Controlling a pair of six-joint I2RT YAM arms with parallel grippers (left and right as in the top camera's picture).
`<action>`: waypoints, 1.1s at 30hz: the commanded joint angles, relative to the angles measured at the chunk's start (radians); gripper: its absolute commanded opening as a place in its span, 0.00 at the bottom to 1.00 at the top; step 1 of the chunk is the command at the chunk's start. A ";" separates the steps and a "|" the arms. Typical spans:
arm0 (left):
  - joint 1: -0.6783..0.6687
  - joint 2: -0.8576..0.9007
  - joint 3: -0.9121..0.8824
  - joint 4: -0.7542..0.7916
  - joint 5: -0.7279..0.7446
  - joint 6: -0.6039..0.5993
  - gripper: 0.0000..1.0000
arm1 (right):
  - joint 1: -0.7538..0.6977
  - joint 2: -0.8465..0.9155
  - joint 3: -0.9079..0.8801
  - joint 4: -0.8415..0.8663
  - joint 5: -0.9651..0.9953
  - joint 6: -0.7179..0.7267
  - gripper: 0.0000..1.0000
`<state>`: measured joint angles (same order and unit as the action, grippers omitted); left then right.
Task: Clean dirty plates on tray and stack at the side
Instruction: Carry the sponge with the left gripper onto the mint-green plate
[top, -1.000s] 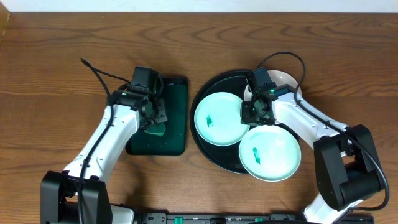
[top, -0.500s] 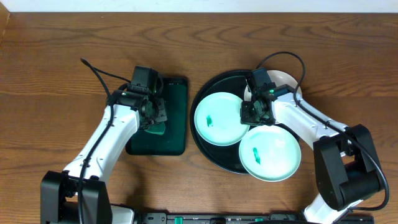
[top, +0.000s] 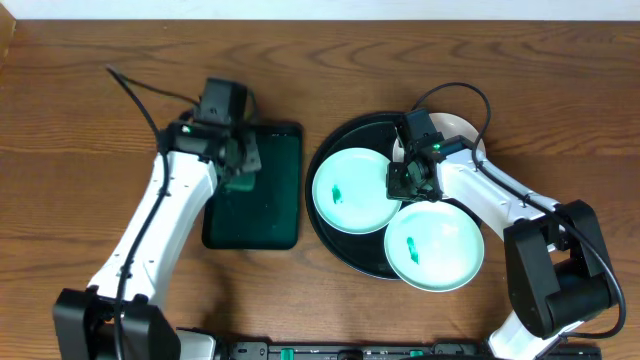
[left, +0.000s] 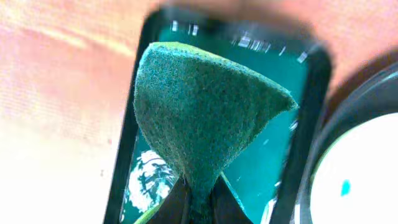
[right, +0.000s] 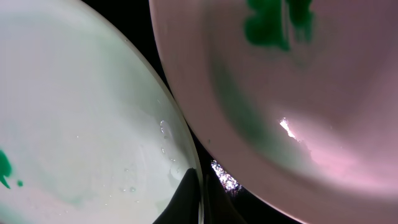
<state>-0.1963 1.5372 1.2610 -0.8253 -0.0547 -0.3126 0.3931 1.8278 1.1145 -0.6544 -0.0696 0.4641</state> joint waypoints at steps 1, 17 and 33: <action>-0.014 -0.005 0.040 -0.011 0.003 -0.015 0.07 | 0.008 -0.023 -0.010 0.000 0.028 0.010 0.01; -0.267 0.008 0.016 0.039 0.186 -0.174 0.07 | 0.008 -0.023 -0.010 0.000 0.028 0.010 0.01; -0.410 0.207 0.016 0.180 0.181 -0.233 0.07 | 0.008 -0.023 -0.010 -0.004 0.005 0.022 0.01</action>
<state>-0.6083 1.7191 1.2842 -0.6510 0.1307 -0.5053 0.3935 1.8278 1.1130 -0.6567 -0.0723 0.4683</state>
